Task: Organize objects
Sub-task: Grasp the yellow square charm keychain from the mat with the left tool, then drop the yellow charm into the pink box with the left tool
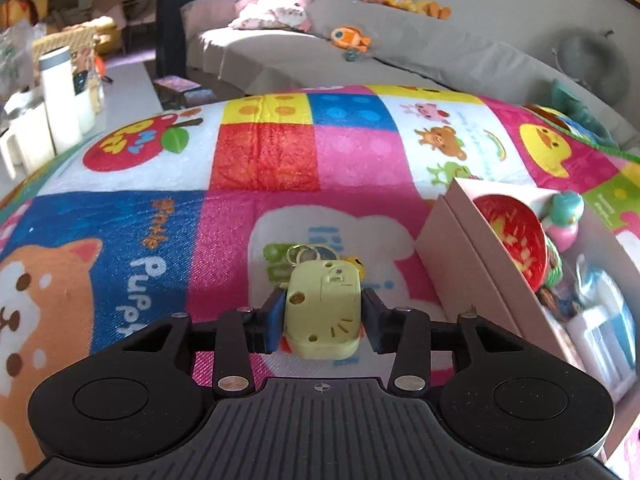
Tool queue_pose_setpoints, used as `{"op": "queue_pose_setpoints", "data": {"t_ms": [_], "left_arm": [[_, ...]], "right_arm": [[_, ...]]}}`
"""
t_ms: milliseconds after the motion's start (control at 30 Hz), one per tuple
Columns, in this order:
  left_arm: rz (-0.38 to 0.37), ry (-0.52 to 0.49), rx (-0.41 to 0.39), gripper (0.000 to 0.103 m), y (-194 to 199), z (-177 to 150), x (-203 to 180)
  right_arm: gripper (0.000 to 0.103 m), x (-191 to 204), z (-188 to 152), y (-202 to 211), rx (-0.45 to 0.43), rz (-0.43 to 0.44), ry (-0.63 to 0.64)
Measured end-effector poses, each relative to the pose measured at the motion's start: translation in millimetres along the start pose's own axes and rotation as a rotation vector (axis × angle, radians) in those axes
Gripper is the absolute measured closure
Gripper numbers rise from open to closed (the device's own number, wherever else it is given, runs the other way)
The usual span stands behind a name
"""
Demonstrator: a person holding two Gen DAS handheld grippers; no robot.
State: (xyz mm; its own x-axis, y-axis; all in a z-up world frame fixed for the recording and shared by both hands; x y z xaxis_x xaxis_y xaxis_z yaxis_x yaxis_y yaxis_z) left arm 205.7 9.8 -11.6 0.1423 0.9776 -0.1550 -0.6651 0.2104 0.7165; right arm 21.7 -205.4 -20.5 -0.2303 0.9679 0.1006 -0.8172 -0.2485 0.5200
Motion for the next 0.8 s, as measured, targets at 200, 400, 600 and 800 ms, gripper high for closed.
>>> {"op": "queue_pose_setpoints", "data": {"t_ms": [200, 400, 600, 800], "left_arm": [[-0.139, -0.042, -0.011, 0.06, 41.3, -26.1, -17.4], [-0.272, -0.096, -0.045, 0.06, 110.8, -85.5, -31.0], [-0.15, -0.067, -0.22, 0.062, 156.4, -96.5, -7.8], [-0.248, 0.03, -0.238, 0.062, 178.0, -99.9, 7.8]], "right_arm": [[0.0, -0.8, -0.7, 1.4, -0.009, 0.0, -0.008], [0.0, -1.2, -0.4, 0.3, -0.004, 0.003, -0.01], [0.0, -1.3, -1.1, -5.4, 0.033, 0.006, -0.01], [0.0, -3.2, -2.3, -7.6, 0.054, -0.016, -0.021]]}}
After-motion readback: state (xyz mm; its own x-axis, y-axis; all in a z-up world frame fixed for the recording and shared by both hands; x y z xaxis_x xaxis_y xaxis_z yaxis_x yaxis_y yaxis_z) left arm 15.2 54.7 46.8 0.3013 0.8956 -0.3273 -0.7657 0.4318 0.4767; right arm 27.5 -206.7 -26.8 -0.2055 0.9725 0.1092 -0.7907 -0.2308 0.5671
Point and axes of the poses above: each gripper's, at about its wrist camera, not at the fingertips, and y roughly against the way its jaws point, x to its left, z to its top, the point moved 6 cm from there along -y, roughly the way its jaws point, and after that the axes turned 2 degrees about x, right-handed, at the moved point
